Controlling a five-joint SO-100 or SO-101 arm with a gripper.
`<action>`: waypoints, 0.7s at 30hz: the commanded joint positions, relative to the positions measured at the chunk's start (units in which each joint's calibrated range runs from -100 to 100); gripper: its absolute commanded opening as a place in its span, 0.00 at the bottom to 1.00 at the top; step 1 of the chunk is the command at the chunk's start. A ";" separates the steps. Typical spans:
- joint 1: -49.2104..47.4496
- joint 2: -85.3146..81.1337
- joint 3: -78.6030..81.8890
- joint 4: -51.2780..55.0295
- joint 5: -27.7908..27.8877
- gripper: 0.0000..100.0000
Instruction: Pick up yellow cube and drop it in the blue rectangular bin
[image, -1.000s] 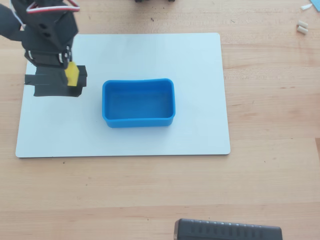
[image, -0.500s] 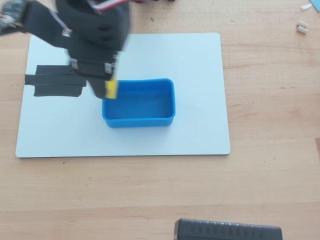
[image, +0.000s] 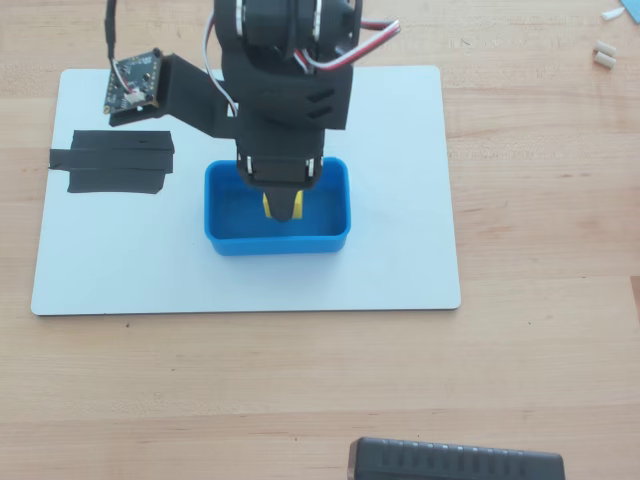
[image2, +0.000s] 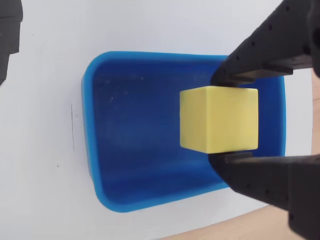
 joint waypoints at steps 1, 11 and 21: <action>0.50 -4.90 0.35 -1.39 -0.05 0.05; -0.45 -6.67 0.45 -0.64 0.05 0.26; -0.62 -19.86 0.99 4.89 -0.20 0.15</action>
